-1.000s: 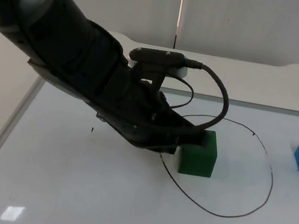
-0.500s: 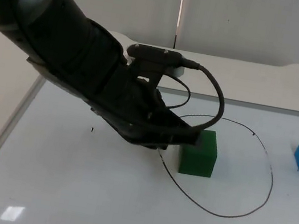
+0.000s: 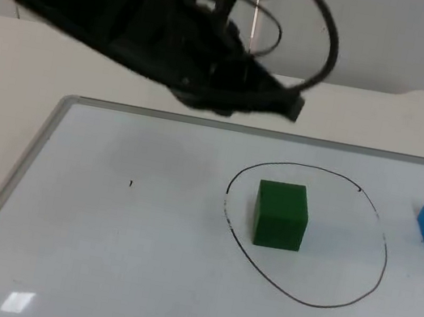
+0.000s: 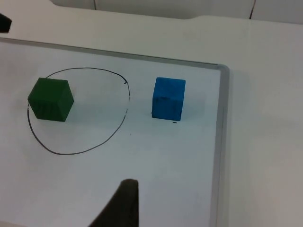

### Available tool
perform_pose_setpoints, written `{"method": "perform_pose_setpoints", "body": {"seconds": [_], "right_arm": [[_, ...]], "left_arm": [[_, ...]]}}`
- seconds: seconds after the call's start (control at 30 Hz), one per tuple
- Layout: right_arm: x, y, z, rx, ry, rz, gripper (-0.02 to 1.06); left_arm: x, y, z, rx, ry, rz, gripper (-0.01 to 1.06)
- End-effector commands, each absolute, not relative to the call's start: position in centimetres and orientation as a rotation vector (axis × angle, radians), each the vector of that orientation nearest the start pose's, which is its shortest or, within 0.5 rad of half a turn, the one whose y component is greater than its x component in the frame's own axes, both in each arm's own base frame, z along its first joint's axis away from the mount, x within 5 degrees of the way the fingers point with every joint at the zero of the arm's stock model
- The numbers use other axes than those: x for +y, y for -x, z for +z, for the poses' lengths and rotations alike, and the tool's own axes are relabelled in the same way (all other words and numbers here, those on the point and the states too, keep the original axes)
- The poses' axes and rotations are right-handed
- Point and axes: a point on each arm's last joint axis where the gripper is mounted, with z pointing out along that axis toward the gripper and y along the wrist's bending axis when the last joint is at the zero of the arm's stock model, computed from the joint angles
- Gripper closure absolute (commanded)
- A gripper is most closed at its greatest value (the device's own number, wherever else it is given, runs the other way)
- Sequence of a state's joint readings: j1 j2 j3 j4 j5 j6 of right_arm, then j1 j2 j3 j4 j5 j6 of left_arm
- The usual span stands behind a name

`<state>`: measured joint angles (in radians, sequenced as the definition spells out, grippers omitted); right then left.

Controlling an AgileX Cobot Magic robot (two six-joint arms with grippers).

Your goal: Push the two cubes into the marked area.

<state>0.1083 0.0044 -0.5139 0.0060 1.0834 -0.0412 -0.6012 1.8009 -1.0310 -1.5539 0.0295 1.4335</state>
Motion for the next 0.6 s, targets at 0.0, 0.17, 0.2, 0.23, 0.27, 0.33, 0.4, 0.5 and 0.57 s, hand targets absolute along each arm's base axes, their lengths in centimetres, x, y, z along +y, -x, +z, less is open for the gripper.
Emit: {"method": "perform_pose_setpoints", "body": {"seconds": [0.0, 0.17, 0.2, 0.23, 0.27, 0.33, 0.4, 0.5, 0.57], "right_arm": [[0.0, 0.7, 28.0, 2.043, 0.144, 0.048, -0.01], [0.0, 0.7, 28.0, 2.043, 0.144, 0.048, -0.01], [0.0, 0.7, 28.0, 2.043, 0.144, 0.048, -0.01], [0.0, 0.7, 28.0, 2.043, 0.144, 0.048, -0.01], [0.0, 0.7, 28.0, 2.043, 0.144, 0.048, -0.01], [0.0, 0.7, 28.0, 2.043, 0.144, 0.048, -0.01], [0.0, 0.7, 28.0, 2.043, 0.144, 0.048, -0.01], [0.0, 0.7, 28.0, 2.043, 0.144, 0.048, -0.01], [0.0, 0.7, 28.0, 2.043, 0.144, 0.048, -0.01]], "left_arm": [[-20.8, -31.4, 21.1, 2.161, -0.575, -0.44, 1.05], [-18.1, -32.0, 23.5, 2.128, -0.532, -0.568, 1.05], [-18.1, -32.0, 23.5, 2.128, -0.532, -0.568, 1.05], [-17.4, -32.1, 24.0, 2.124, -0.526, -0.584, 1.05], [-16.5, -32.3, 24.3, 2.131, -0.507, -0.592, 1.05], [-15.6, -32.5, 24.5, 2.144, -0.495, -0.598, 1.05], [-13.4, -32.5, 25.2, 2.189, -0.46, -0.593, 1.05], [-11.8, -32.2, 25.9, 2.22, -0.456, -0.57, 1.05], [-10.6, -31.6, 26.9, 2.236, -0.441, -0.531, 1.05]]}}
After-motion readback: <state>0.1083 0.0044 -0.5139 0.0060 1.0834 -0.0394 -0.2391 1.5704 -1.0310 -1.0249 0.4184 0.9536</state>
